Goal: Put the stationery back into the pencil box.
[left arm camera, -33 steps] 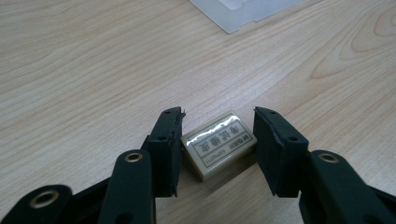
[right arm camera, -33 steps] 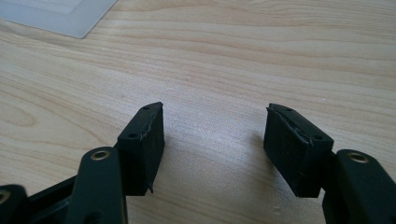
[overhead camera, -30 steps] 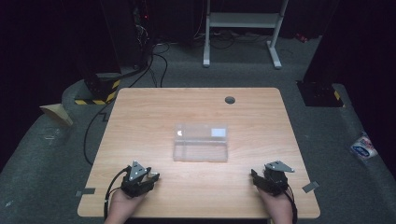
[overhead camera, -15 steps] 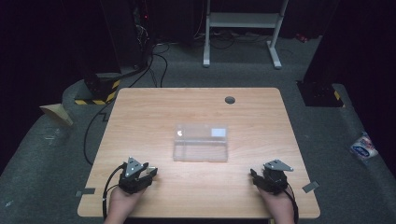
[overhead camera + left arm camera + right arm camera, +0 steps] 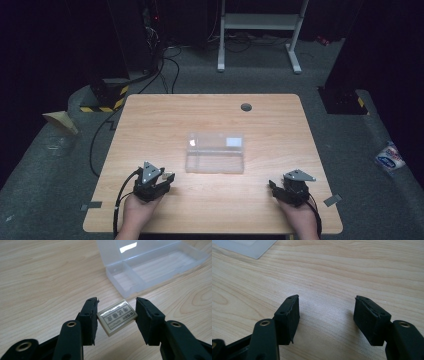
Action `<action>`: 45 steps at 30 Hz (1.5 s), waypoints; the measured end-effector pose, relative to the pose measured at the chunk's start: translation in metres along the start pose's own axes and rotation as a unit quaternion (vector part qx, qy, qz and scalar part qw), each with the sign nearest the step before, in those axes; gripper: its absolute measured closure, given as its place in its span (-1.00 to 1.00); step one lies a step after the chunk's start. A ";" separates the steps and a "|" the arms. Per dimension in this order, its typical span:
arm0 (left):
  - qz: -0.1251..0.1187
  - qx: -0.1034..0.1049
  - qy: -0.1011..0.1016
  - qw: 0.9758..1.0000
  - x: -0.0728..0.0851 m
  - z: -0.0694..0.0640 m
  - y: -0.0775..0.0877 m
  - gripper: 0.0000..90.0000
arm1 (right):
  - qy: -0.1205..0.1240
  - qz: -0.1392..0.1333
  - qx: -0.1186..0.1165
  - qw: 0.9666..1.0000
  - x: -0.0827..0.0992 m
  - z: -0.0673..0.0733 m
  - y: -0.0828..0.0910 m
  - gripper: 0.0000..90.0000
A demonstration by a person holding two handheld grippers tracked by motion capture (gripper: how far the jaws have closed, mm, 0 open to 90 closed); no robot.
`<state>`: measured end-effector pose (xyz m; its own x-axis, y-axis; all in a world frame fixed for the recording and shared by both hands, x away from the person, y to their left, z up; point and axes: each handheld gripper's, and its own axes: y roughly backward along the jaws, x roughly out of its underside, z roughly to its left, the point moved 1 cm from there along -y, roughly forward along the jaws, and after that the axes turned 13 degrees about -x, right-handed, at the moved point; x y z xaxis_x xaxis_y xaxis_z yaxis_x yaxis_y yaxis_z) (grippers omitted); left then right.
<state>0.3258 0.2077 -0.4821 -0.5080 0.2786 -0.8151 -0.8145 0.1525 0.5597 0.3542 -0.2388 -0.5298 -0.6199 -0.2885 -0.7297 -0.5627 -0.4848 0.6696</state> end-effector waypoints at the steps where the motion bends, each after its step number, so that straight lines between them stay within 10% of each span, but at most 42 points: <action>1: -0.001 0.003 -0.002 1.000 -0.001 -0.001 0.001 0.19 | -0.001 0.000 0.000 1.000 0.000 0.000 0.000 -0.18; 19: -0.007 0.041 -0.022 0.999 -0.015 -0.015 -0.008 0.19 | -0.013 -0.007 -0.008 1.000 0.001 -0.002 0.001 -0.16; 45: -0.009 0.045 -0.056 0.997 -0.061 -0.034 -0.033 0.19 | -0.012 -0.006 -0.003 1.000 0.001 -0.001 0.002 -0.15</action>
<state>0.3748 0.1535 -0.4559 -0.4543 0.3780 -0.8067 -0.7927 0.2416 0.5597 0.3529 -0.2404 -0.5298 -0.6261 -0.2621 -0.7343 -0.5669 -0.4936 0.6595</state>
